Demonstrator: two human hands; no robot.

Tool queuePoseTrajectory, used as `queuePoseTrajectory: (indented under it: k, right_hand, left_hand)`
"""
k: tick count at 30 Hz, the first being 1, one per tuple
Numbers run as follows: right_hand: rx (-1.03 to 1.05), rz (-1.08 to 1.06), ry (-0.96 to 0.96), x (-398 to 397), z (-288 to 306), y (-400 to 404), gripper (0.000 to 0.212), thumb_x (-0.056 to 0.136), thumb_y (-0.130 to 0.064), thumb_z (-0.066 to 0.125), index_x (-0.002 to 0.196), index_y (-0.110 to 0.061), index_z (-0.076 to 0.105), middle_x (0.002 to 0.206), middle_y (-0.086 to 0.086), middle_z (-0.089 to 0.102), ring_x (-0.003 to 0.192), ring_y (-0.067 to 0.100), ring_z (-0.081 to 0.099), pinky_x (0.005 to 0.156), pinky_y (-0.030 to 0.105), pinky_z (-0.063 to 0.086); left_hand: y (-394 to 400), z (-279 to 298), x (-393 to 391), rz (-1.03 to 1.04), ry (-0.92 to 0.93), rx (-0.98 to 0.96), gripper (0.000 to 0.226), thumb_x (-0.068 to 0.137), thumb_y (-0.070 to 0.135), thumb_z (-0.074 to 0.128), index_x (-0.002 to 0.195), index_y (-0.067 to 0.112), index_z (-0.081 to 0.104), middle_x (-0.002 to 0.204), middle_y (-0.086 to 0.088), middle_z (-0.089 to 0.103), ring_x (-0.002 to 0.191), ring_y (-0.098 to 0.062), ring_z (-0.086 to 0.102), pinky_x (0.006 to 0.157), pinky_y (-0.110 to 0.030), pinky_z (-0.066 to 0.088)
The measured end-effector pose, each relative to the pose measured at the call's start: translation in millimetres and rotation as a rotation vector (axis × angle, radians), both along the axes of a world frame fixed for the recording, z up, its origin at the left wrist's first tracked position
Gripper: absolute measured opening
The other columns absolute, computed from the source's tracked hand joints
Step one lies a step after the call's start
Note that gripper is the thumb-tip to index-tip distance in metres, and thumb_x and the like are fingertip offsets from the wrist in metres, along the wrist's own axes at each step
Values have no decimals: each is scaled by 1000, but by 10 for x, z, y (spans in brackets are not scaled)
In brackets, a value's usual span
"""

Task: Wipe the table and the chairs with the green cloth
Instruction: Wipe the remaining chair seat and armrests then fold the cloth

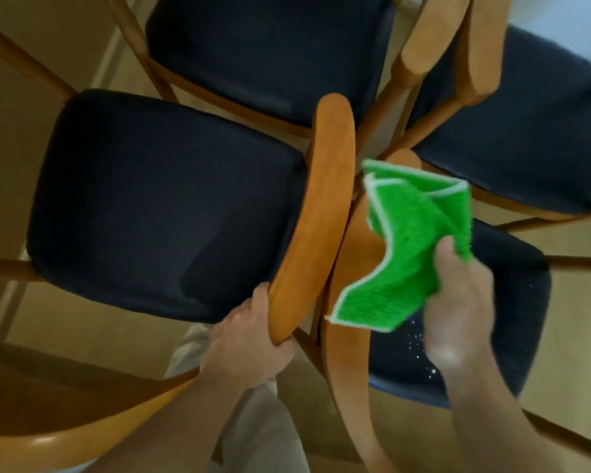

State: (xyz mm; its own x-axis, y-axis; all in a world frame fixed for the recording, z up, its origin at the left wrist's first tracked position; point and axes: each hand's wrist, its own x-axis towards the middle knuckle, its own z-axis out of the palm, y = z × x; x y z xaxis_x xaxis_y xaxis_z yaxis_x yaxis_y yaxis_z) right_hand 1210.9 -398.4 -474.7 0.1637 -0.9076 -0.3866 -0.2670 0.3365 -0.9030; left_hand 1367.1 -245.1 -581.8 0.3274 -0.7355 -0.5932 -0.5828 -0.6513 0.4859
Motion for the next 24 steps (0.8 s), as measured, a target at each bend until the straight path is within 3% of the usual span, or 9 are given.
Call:
queuePoseTrajectory:
  k: [4,7,9,10,11,13,15,20,24]
  right_hand:
    - [184,-202,-199,-438,321,-119,33,84,-55,52,93,-34,76,101,3,74,92,27,72,71,53,56]
    - [235,-12,29,-342,240,-32,46,72,-68,55,87,-29,76,84,1,73,77,30,69,72,49,56]
    - [191,260,328,-127,-61,97,58,83,-66,38,107,-22,68,101,8,67,95,35,61,84,52,50]
    - [140,436,480,-8,-265,181,63,92,-60,28,128,-15,53,126,15,56,119,36,51,99,56,43]
    - [77,593,647,101,-474,275,66,97,-53,20,143,-9,34,148,23,32,140,39,25,113,56,26]
    - [-60,649,881,290,-722,336,74,95,-54,5,152,-7,6,158,21,-17,144,37,-23,119,50,-3]
    - [-168,494,904,410,-834,155,77,93,-60,-1,154,-13,-6,158,12,-24,143,33,-26,118,49,1]
    - [-317,327,916,683,-958,-816,68,95,-54,7,152,-21,26,163,2,-4,147,30,-12,116,60,7]
    - [-385,484,970,778,-975,-819,62,97,-54,8,149,-31,31,163,-7,-3,147,31,-14,112,66,-4]
  left_hand:
    - [10,-8,-18,1,-11,4,88,64,64,58,135,38,14,113,11,50,103,-15,56,87,-41,52]
    - [26,-28,-15,1,-20,-6,89,66,63,63,135,37,13,115,10,51,104,-15,56,88,-40,52]
    - [33,-36,-17,0,-23,-18,88,68,61,65,136,37,13,116,9,52,105,-16,57,88,-41,52]
    - [35,-35,-16,-4,-25,-27,88,69,60,65,135,37,13,117,9,53,105,-16,57,88,-40,53]
    - [38,-31,-15,-9,-28,-36,88,69,60,66,135,37,12,118,8,53,105,-16,57,88,-39,53]
    - [44,-21,-13,-17,-32,-48,87,70,61,65,135,37,11,119,8,53,106,-16,57,88,-38,52]
    - [40,-16,-12,-32,-56,-51,87,71,63,63,135,38,10,120,9,53,106,-15,58,87,-36,51]
    - [43,-16,-31,-33,-82,-42,90,70,66,63,136,39,8,121,12,52,106,-13,57,89,-35,51]
    - [51,-48,-23,-27,-75,-47,89,69,64,64,136,38,11,117,11,52,104,-13,56,86,-35,52]
